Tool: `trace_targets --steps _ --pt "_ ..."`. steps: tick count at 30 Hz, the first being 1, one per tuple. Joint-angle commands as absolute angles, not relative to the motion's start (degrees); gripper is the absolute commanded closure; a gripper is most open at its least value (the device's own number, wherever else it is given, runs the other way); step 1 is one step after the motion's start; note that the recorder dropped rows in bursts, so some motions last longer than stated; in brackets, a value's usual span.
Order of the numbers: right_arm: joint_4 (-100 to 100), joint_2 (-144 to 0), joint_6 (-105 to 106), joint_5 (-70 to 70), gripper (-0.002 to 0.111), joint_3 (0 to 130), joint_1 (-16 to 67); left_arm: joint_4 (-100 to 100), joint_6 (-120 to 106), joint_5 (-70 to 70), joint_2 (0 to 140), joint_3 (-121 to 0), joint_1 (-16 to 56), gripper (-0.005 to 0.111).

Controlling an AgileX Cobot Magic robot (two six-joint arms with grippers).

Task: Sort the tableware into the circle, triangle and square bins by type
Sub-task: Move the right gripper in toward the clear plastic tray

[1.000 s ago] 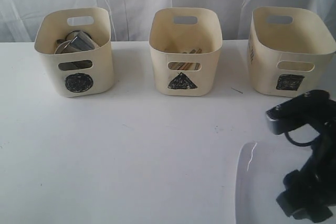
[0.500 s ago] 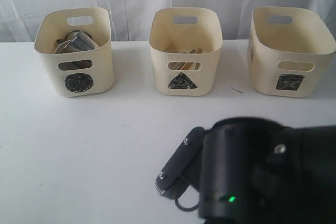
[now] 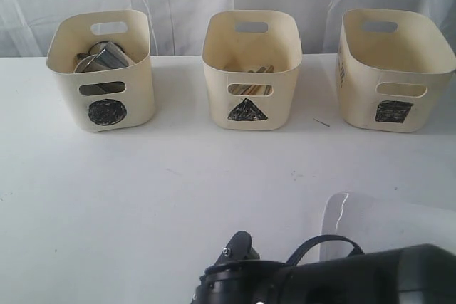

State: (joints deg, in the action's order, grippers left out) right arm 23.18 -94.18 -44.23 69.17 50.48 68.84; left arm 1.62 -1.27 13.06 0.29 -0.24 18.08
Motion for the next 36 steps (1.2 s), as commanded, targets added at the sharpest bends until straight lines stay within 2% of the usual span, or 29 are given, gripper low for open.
trace_targets --steps 1,36 --pt "24.26 -96.42 -46.14 67.24 0.041 48.74 69.08 1.58 -1.39 12.86 0.00 0.00 17.92 0.085" --pt "33.95 -102.40 -51.89 57.98 0.041 38.20 69.08 1.58 -1.39 12.86 0.00 0.00 17.92 0.085"
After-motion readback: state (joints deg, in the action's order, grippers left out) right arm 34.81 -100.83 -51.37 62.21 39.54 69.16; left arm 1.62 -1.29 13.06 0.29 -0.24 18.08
